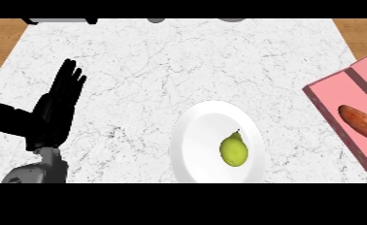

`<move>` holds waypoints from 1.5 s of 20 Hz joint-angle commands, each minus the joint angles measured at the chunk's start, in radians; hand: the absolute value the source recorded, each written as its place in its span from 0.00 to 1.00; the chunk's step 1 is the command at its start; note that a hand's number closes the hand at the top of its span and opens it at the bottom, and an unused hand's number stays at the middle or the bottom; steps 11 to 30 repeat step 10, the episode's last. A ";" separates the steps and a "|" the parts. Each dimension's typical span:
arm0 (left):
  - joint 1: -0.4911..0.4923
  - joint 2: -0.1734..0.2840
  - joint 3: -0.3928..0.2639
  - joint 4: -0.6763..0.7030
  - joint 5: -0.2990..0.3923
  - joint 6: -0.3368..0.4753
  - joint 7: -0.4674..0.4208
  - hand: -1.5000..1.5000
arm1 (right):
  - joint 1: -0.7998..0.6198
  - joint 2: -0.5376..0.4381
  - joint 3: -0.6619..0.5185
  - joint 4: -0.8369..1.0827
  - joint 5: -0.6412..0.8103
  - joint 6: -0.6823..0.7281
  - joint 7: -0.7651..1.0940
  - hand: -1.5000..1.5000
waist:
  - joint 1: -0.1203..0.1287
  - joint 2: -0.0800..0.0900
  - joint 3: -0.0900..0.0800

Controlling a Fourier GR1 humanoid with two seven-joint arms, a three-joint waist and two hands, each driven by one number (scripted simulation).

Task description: Pick the sweet potato from the plate and place it in the cardboard box

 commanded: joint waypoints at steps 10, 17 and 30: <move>0.010 -0.029 -0.026 -0.032 -0.021 0.026 0.025 0.50 | 0.164 -0.189 -0.078 0.270 -0.191 0.053 -0.217 0.00 | 0.007 0.002 0.000; 0.010 -0.029 -0.026 -0.032 -0.021 0.026 0.025 0.50 | 0.164 -0.189 -0.078 0.270 -0.191 0.053 -0.217 0.00 | 0.007 0.002 0.000; 0.010 -0.029 -0.026 -0.032 -0.021 0.026 0.025 0.50 | 0.164 -0.189 -0.078 0.270 -0.191 0.053 -0.217 0.00 | 0.007 0.002 0.000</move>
